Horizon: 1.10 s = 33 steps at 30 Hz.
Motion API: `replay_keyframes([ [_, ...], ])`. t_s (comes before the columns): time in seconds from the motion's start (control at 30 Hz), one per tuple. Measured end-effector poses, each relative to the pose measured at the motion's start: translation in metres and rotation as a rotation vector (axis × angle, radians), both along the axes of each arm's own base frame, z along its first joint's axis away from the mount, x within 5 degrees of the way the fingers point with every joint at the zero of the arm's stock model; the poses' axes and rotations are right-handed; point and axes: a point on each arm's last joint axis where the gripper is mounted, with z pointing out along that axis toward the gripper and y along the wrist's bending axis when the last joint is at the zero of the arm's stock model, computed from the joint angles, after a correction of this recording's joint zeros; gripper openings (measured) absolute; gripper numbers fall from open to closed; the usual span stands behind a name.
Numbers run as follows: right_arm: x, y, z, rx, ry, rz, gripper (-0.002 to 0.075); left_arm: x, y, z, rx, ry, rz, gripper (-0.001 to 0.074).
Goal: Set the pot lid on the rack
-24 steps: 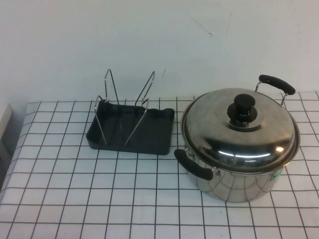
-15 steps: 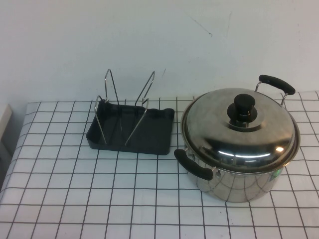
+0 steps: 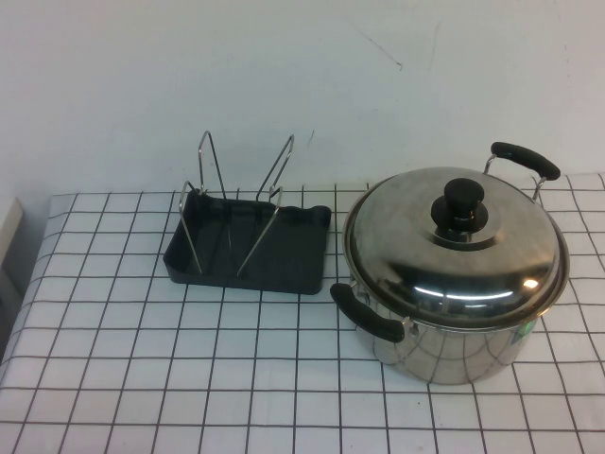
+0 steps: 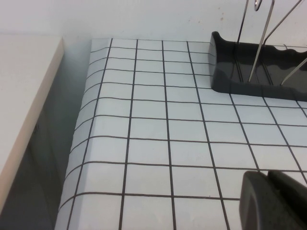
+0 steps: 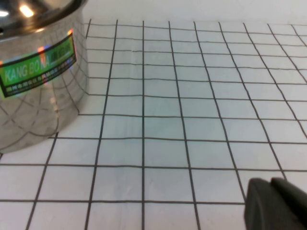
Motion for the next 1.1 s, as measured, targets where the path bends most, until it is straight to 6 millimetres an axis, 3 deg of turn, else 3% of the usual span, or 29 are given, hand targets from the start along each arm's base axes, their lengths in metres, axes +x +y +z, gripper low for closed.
replay_keyframes([
  [0.33, 0.001, 0.0, 0.002, -0.003, -0.041, 0.001, -0.0002, 0.001, 0.0, 0.003, -0.004, -0.043, 0.005, -0.0002],
  [0.53, 0.005, 0.0, 0.015, -0.014, -0.182, 0.003, -0.0002, 0.003, 0.001, 0.012, -0.019, -0.155, 0.018, -0.0002],
  [1.1, -0.002, 0.001, 0.069, -0.034, -0.8, 0.014, -0.0002, -0.007, 0.009, 0.069, -0.111, -0.8, 0.092, -0.0002],
])
